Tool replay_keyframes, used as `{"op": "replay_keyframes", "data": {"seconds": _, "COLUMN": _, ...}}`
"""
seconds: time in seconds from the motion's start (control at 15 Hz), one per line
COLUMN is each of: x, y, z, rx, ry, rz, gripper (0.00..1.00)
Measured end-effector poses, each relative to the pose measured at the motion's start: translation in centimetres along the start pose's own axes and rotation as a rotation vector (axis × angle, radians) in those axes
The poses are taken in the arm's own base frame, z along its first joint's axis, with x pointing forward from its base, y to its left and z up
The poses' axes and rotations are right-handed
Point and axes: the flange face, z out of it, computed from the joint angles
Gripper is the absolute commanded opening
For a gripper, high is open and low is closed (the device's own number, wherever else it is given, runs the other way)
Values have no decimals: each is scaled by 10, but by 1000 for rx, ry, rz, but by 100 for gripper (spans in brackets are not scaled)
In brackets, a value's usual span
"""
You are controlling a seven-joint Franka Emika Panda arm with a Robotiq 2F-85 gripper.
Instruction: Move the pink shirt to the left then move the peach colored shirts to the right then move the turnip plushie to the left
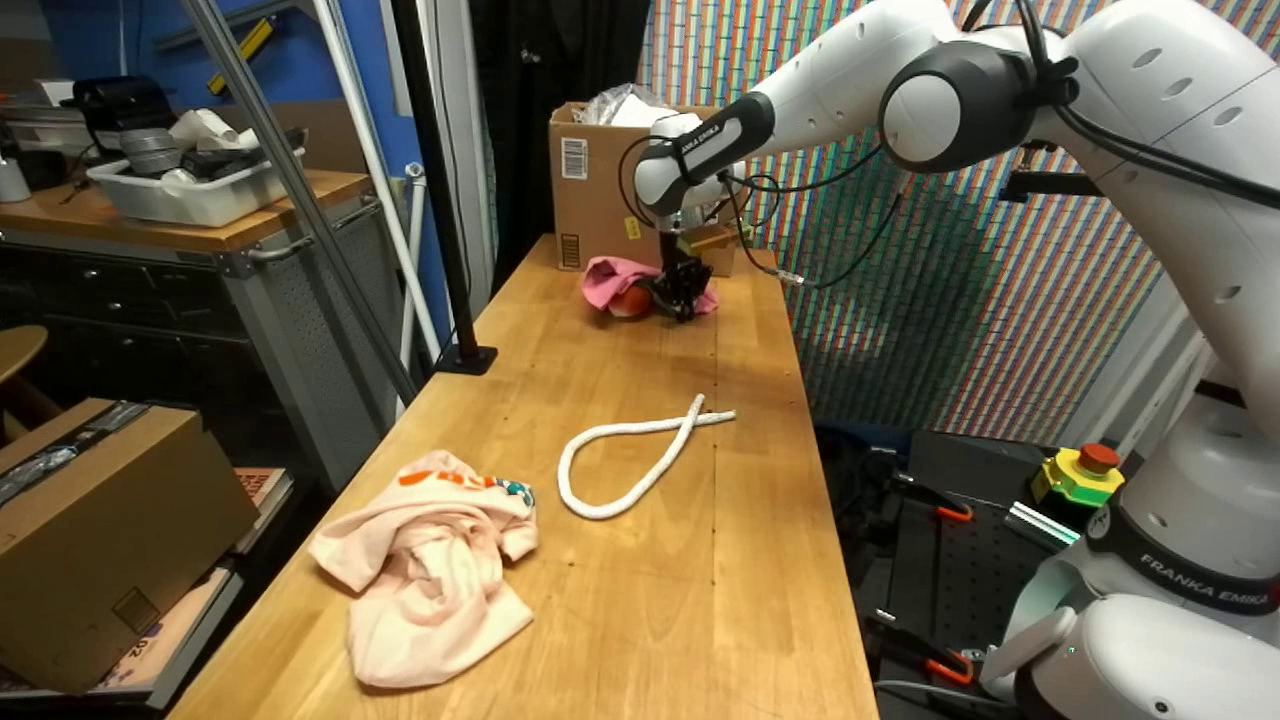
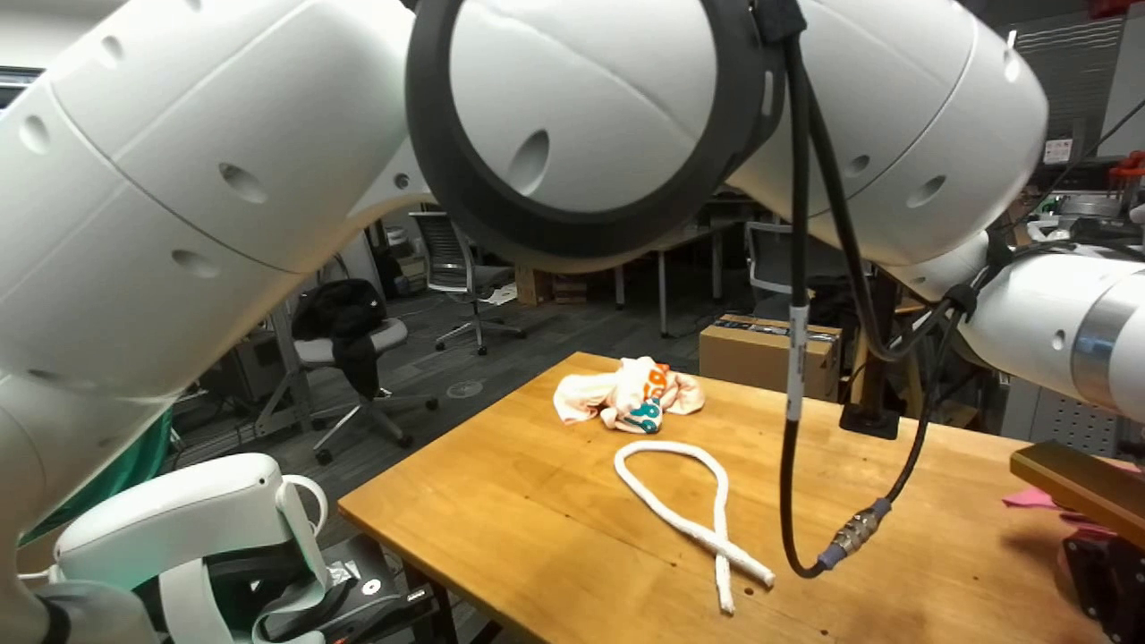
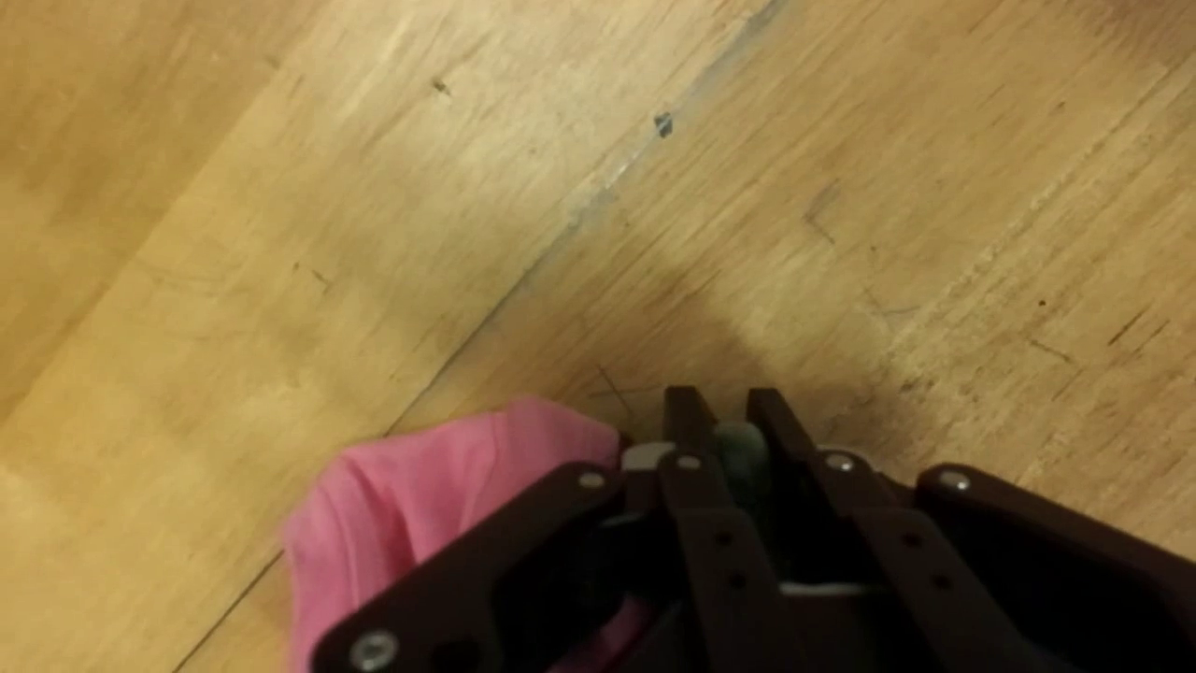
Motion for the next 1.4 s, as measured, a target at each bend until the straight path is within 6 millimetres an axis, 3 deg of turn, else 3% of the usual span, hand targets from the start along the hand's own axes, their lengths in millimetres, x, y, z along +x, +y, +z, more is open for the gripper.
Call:
{"op": "replay_keyframes", "data": {"seconds": 0.27, "x": 1, "y": -15, "z": -14, "rx": -1, "ry": 30, "rz": -21, "gripper": 17}}
{"op": "replay_keyframes", "data": {"seconds": 0.67, "x": -10, "y": -73, "z": -82, "rx": 17, "ry": 139, "rz": -98, "gripper": 18}}
{"op": "replay_keyframes", "data": {"seconds": 0.87, "x": -18, "y": -90, "z": -105, "rx": 36, "ry": 175, "rz": -119, "gripper": 18}}
{"op": "replay_keyframes", "data": {"seconds": 1.4, "x": -42, "y": -119, "z": -134, "rx": 79, "ry": 236, "rz": -183, "gripper": 17}}
